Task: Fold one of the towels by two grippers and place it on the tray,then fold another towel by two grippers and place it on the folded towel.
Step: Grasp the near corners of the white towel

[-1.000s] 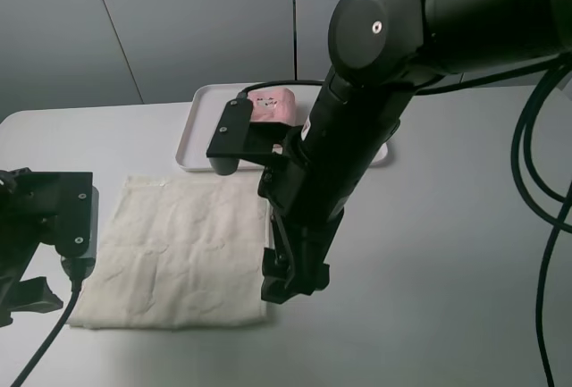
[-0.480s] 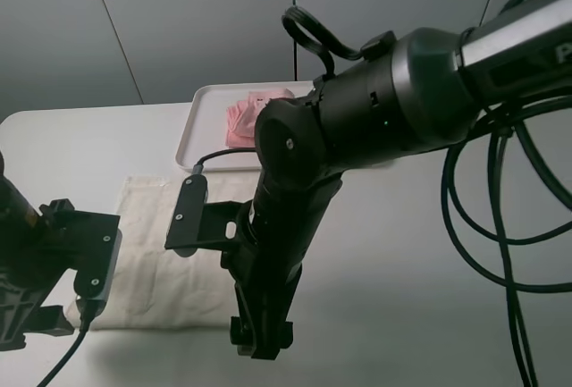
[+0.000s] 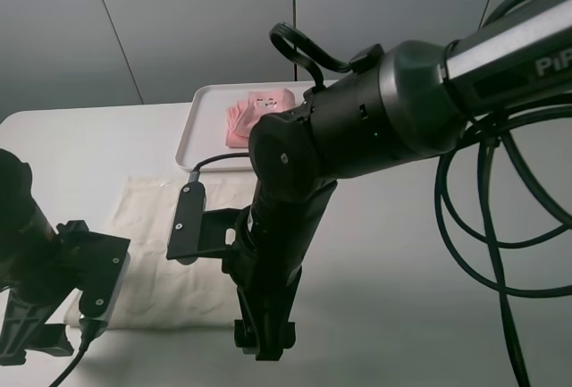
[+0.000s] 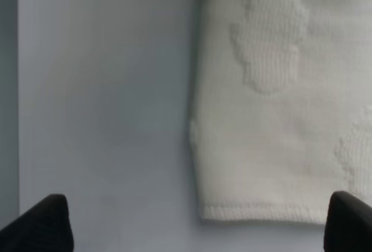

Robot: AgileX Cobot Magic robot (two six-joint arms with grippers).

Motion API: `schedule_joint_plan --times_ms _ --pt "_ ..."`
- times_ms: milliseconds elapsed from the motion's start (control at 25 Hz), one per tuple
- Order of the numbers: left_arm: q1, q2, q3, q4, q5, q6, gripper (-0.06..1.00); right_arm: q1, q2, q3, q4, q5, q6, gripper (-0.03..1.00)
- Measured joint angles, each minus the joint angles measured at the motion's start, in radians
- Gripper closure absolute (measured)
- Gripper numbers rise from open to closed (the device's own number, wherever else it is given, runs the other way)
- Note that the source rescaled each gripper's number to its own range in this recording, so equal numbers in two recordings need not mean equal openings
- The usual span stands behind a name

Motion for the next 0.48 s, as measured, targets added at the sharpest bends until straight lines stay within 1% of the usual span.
schedule_joint_plan --times_ms 120,280,480 --pt "0.000 0.004 0.019 0.002 -0.022 0.008 -0.03 0.011 0.000 -0.002 -0.025 -0.002 -0.007 0.04" --pt "0.000 0.000 0.057 0.026 -0.074 0.012 -0.03 0.044 0.002 -0.006 -0.048 -0.004 -0.016 0.04" --pt "0.000 -0.002 0.065 0.038 -0.085 0.013 -0.03 0.058 0.006 -0.012 -0.054 -0.004 -0.017 0.04"
